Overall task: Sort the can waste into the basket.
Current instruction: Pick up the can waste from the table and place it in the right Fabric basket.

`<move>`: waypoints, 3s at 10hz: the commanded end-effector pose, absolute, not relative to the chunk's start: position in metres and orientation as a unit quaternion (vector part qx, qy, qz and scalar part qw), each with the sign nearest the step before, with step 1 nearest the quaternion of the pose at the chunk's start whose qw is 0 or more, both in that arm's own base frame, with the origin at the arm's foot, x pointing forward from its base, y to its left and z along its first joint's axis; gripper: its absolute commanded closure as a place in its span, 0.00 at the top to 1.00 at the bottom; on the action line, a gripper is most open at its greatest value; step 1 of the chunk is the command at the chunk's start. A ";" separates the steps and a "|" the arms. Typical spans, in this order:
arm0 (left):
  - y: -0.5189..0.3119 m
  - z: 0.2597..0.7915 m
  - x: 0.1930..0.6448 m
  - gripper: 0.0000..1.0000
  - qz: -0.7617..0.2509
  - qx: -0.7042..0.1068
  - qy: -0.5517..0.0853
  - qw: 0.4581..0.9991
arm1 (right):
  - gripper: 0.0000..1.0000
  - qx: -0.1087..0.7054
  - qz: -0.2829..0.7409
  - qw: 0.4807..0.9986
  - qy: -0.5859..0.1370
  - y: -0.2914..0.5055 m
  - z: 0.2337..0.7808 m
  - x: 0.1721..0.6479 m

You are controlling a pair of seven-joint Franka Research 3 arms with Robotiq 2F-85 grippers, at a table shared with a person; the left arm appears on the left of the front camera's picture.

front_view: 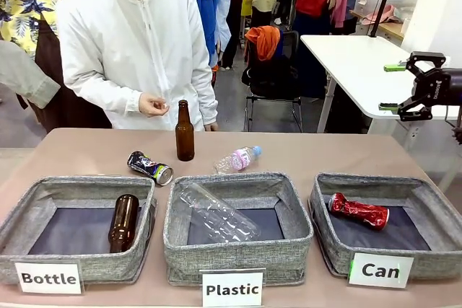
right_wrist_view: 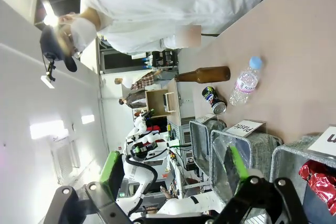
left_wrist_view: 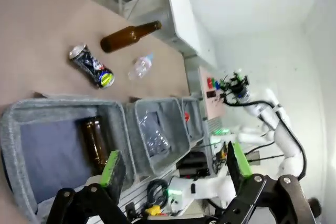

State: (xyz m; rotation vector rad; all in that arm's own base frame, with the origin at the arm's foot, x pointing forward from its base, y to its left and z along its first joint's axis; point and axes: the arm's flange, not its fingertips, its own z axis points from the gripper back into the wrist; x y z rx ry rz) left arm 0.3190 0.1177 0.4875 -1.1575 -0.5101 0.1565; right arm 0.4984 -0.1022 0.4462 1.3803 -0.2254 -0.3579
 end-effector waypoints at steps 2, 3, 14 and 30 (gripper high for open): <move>0.118 0.488 0.319 1.00 0.073 -0.540 -0.238 0.804 | 1.00 0.632 -0.161 0.751 -0.099 -0.104 0.450 0.500; 0.118 0.488 0.319 1.00 0.073 -0.540 -0.238 0.804 | 1.00 0.632 -0.161 0.751 -0.099 -0.104 0.450 0.500; -0.010 0.514 0.439 1.00 -0.149 -0.336 -0.035 0.929 | 1.00 0.632 -0.161 0.751 -0.099 -0.104 0.450 0.500; 0.274 0.520 0.260 1.00 0.018 -0.543 -0.201 0.815 | 1.00 0.632 -0.161 0.751 -0.099 -0.104 0.450 0.500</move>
